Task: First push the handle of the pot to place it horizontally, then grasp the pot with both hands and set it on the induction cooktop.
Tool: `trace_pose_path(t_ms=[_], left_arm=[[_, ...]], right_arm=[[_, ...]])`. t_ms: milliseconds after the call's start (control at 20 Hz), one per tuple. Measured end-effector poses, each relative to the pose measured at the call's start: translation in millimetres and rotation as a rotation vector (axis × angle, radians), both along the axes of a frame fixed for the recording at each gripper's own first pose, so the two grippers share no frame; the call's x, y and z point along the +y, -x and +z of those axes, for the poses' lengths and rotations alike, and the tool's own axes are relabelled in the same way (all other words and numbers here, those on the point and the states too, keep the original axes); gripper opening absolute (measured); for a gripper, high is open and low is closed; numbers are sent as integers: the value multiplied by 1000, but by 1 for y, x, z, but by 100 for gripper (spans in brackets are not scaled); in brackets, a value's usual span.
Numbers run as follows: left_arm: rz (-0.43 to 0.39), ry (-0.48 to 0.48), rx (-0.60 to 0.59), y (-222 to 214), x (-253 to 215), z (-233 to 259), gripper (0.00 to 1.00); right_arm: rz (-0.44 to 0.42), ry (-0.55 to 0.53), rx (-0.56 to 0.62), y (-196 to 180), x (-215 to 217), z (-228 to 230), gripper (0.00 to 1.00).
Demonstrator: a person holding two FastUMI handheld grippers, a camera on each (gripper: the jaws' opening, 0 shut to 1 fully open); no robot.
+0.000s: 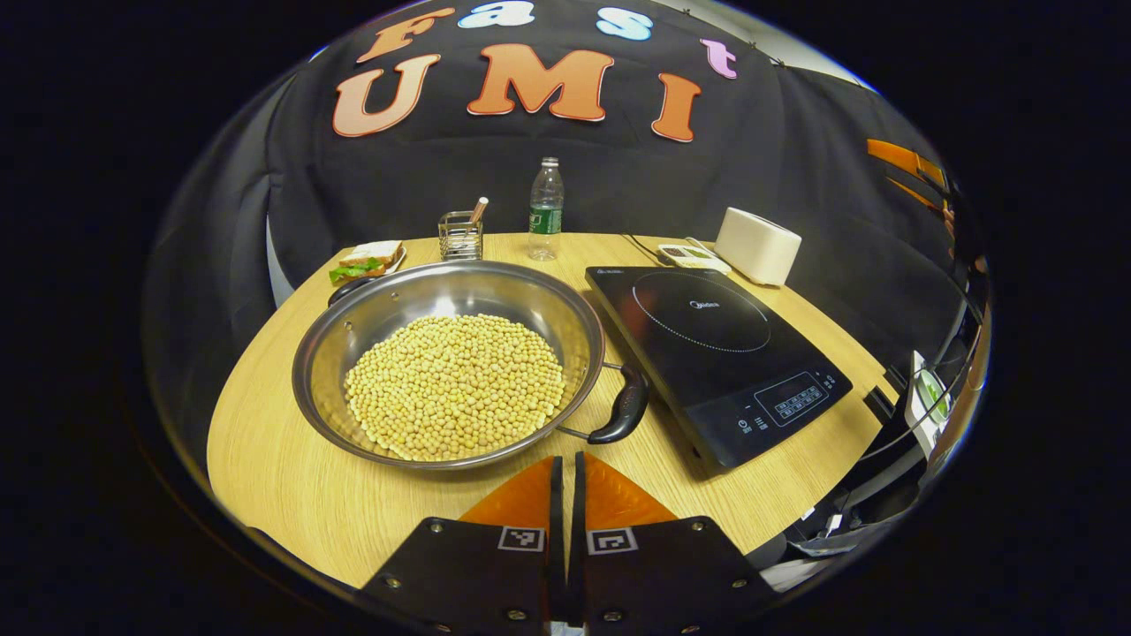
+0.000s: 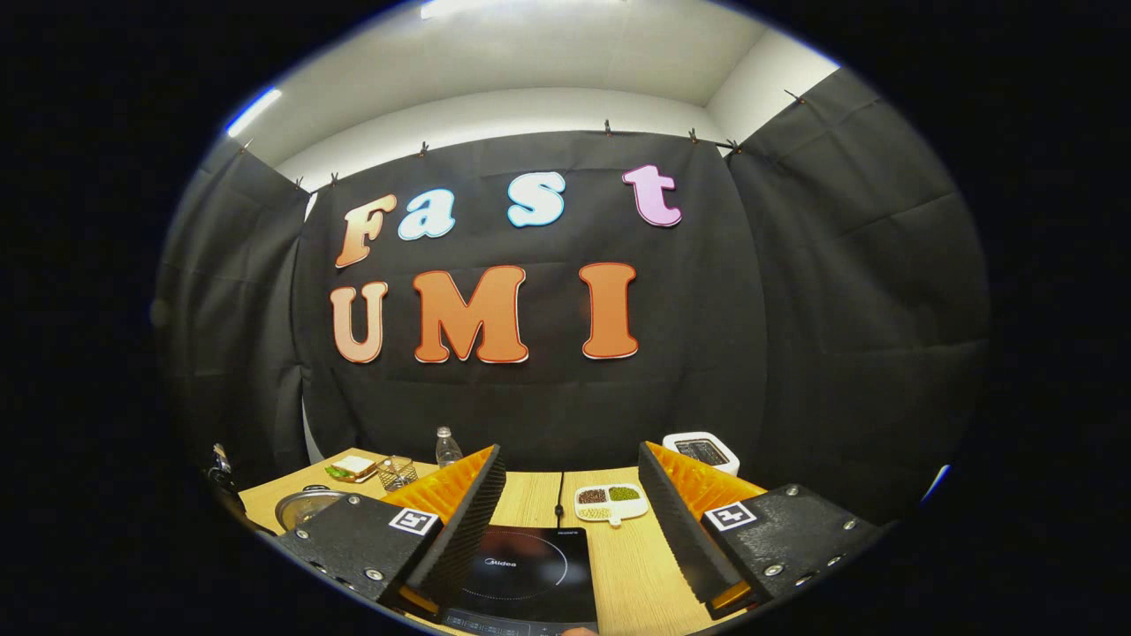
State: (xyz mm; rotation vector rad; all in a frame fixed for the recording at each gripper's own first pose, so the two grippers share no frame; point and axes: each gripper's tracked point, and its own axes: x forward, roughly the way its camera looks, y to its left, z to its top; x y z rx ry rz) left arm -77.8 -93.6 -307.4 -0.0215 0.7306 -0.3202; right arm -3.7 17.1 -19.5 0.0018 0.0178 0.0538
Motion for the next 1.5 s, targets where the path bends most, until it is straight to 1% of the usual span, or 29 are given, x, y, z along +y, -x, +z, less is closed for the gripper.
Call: trace_pose_path(t_ms=[150, 200, 250, 450, 500, 550, 600, 700, 850, 900, 950, 1000, 1050, 1100, 1250, 1500], left_arm=[[9, -7, 16, -5, 1, -9, 2], [11, -8, 20, -7, 1, -9, 2], [13, -9, 23, -8, -1, -11, 2], [20, -13, 25, -14, -3, -11, 2], [20, -20, 20, -16, -3, -9, 2], [17, -28, 22, -18, -4, -11, 2], [15, -34, 23, -18, -6, -12, 2], [15, -44, 20, -22, -8, -11, 2], [16, -36, 26, -27, -14, -13, 2], [15, -30, 29, -28, -17, -12, 2], [13, -23, 31, -30, -19, -13, 1], [12, -15, 34, -32, -22, -13, 2], [12, -8, 36, -33, -24, -13, 2], [11, -3, 38, -36, -26, -12, 2], [8, 8, 46, -43, -33, -16, 1], [34, 24, 53, -55, -43, -20, 2]], right_arm=[[1, 1, 12, -3, -1, -6, 94], [2, 0, 15, -4, 0, -7, 99], [4, -1, 19, -6, -1, -9, 94], [-15, 6, 24, -11, -7, -14, 94], [-15, 5, 26, -12, -9, -14, 99], [-14, 2, 28, -12, -9, -15, 99], [-15, -1, 27, -13, -10, -15, 94], [-22, -5, 23, -15, -14, -15, 94], [-37, -5, 20, -15, -22, -17, 94], [-40, -5, 21, -15, -24, -18, 99], [-43, -5, 22, -15, -27, -19, 99], [-46, -6, 23, -15, -29, -20, 94], [-50, -5, 21, -15, -31, -19, 99], [-55, -3, 20, -15, -34, -20, 94], [-75, 2, 13, -16, -43, -20, 94], [-89, -2, 20, -17, -52, -26, 94]])
